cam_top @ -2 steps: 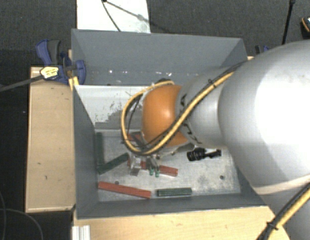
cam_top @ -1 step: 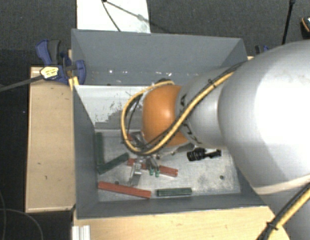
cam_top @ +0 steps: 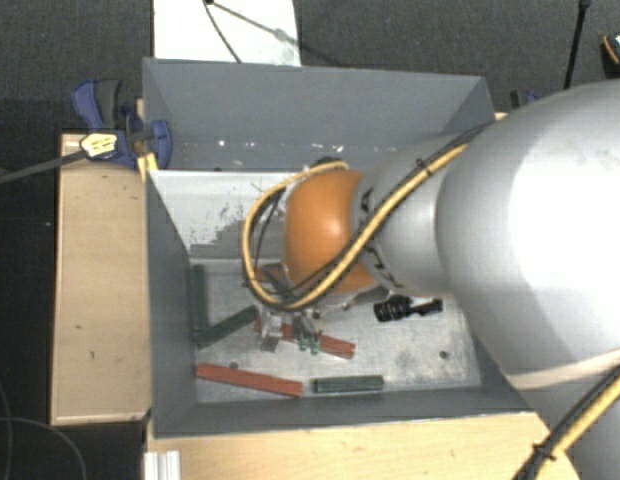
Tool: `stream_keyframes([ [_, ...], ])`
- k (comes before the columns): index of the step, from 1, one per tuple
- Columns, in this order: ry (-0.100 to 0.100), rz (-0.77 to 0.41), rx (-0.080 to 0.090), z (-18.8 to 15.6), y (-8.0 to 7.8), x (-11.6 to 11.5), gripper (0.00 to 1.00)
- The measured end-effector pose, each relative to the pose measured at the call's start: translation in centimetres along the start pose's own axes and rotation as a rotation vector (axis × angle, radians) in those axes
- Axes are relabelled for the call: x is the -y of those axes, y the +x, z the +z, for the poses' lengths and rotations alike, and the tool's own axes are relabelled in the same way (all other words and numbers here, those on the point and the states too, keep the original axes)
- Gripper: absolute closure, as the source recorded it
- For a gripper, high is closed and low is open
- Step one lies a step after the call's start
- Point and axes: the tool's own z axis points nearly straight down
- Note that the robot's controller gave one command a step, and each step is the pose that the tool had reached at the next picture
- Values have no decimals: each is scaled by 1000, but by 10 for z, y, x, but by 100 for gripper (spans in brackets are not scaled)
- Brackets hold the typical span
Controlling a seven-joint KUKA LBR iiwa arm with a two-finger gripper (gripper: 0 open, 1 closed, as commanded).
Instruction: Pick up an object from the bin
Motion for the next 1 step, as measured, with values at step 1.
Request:
stream_keyframes([
  [1,0,1,0,0,0,0,0],
])
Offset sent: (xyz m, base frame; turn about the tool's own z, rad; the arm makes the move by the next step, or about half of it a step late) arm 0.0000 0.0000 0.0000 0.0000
